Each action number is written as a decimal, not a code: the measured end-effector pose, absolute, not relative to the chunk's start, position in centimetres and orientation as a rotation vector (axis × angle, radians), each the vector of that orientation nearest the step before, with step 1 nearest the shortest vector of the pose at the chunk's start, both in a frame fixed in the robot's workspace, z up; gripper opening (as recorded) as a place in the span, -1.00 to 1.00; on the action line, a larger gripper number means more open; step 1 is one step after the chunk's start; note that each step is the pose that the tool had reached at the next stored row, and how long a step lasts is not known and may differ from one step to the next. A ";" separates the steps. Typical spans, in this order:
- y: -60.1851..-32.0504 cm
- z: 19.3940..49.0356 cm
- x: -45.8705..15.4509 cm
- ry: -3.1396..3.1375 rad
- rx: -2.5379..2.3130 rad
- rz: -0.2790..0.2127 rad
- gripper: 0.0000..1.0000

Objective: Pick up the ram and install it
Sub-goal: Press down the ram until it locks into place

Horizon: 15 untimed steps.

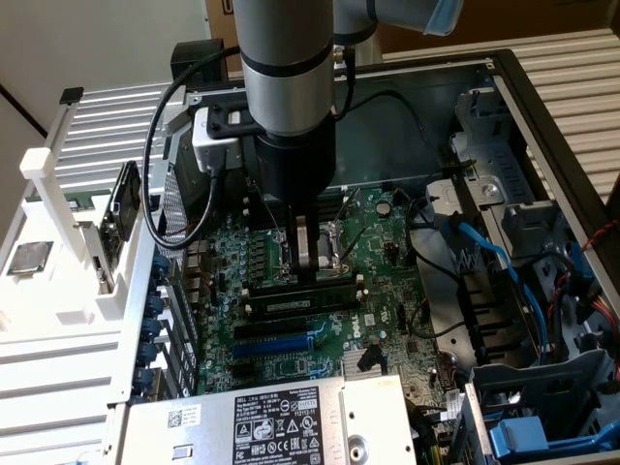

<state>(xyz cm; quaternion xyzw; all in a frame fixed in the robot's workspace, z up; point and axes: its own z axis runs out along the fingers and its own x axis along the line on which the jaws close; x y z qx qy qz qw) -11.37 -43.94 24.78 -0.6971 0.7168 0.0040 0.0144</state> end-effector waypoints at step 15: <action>-43.9 24.8 -11.4 2.397 -1.980 0.014 -0.79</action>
